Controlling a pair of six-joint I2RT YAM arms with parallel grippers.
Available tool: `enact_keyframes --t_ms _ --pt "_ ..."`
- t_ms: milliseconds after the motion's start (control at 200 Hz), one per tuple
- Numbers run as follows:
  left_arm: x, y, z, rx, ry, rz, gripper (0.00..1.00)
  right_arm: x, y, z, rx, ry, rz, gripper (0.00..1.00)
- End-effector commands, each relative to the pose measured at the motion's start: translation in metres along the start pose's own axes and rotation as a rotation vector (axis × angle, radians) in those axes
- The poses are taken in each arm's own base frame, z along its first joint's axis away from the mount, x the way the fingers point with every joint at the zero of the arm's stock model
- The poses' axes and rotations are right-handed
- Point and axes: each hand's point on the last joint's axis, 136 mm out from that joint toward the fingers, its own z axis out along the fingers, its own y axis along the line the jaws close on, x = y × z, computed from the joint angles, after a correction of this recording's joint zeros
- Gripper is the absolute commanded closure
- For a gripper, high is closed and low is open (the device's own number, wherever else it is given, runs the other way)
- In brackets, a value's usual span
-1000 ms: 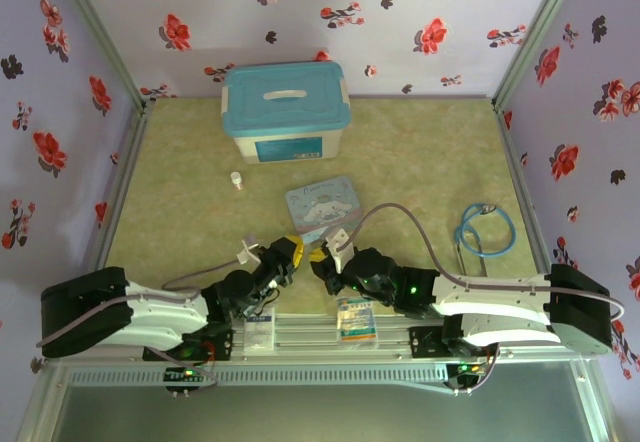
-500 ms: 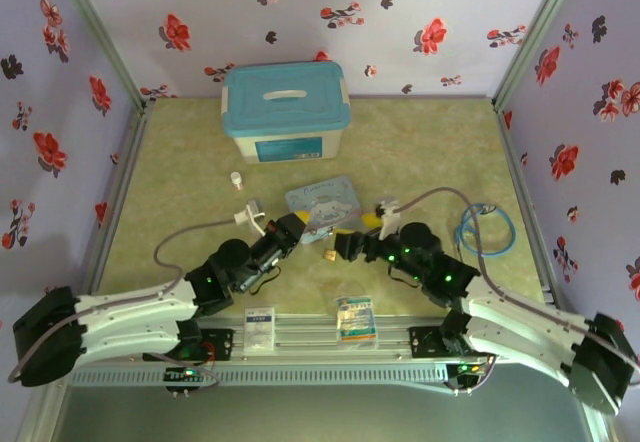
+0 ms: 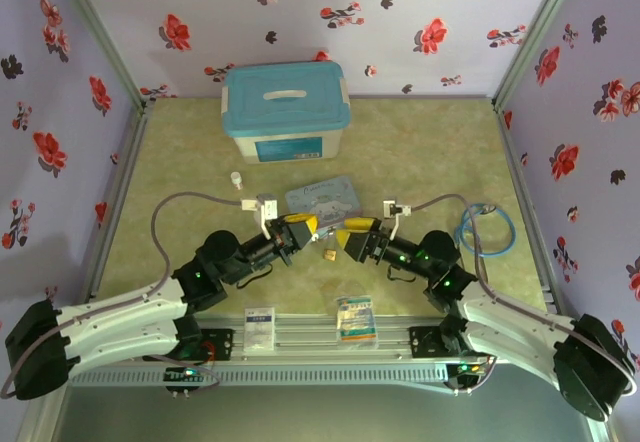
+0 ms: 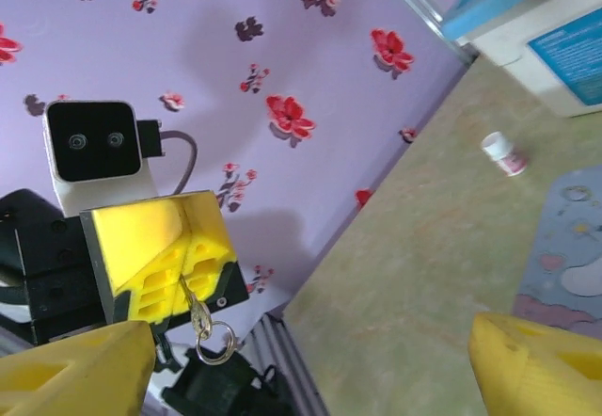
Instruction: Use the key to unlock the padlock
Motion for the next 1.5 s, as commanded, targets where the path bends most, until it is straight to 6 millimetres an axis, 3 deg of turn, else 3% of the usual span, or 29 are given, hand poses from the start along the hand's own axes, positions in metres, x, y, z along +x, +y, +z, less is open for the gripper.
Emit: enact_keyframes --t_ms 0,65,275,415,660,890,990,1035,1090,1150,1240,1290,1390,1495 --pt "-0.019 -0.024 0.004 0.097 -0.041 0.054 1.00 -0.014 0.033 0.006 -0.130 -0.014 -0.065 0.23" --pt "-0.021 -0.027 0.005 0.107 -0.048 0.039 1.00 -0.009 0.036 0.010 -0.127 0.007 -0.098 0.29" --pt "-0.024 -0.031 0.009 0.138 -0.069 0.010 1.00 0.009 0.046 0.024 -0.095 0.095 -0.258 0.33" --pt "-0.026 -0.034 0.012 0.154 -0.078 -0.009 1.00 0.009 0.045 0.028 -0.090 0.108 -0.285 0.49" --pt "-0.030 -0.037 0.012 0.163 -0.085 -0.008 1.00 0.013 0.041 0.026 -0.081 0.107 -0.303 0.66" --pt "-0.021 -0.031 0.016 0.154 -0.068 -0.025 1.00 0.011 0.041 0.023 -0.078 0.086 -0.321 0.79" --pt "-0.015 -0.020 0.015 0.133 -0.064 -0.035 1.00 0.009 0.033 0.020 -0.026 0.078 -0.337 0.97" --pt "-0.014 -0.016 0.015 0.124 -0.067 -0.054 1.00 0.009 0.029 0.017 0.001 0.078 -0.346 1.00" --pt "-0.015 -0.011 0.013 0.119 -0.079 -0.075 0.85 0.010 0.024 0.013 0.032 0.083 -0.366 1.00" --pt "-0.018 -0.007 0.010 0.118 -0.098 -0.096 0.80 0.009 0.018 0.008 0.078 0.086 -0.391 1.00" --pt "-0.022 -0.001 0.006 0.106 -0.118 -0.124 0.45 0.009 0.005 0.000 0.163 0.109 -0.449 1.00" --pt "-0.026 0.006 0.004 0.071 -0.133 -0.159 0.31 0.009 -0.003 -0.005 0.221 0.130 -0.489 1.00" --pt "-0.026 0.025 0.006 -0.045 -0.120 -0.263 0.25 0.006 -0.026 -0.014 0.399 0.179 -0.597 1.00" --pt "-0.001 0.054 0.016 -0.236 0.012 -0.411 0.26 -0.003 -0.044 -0.019 0.601 0.216 -0.770 1.00"
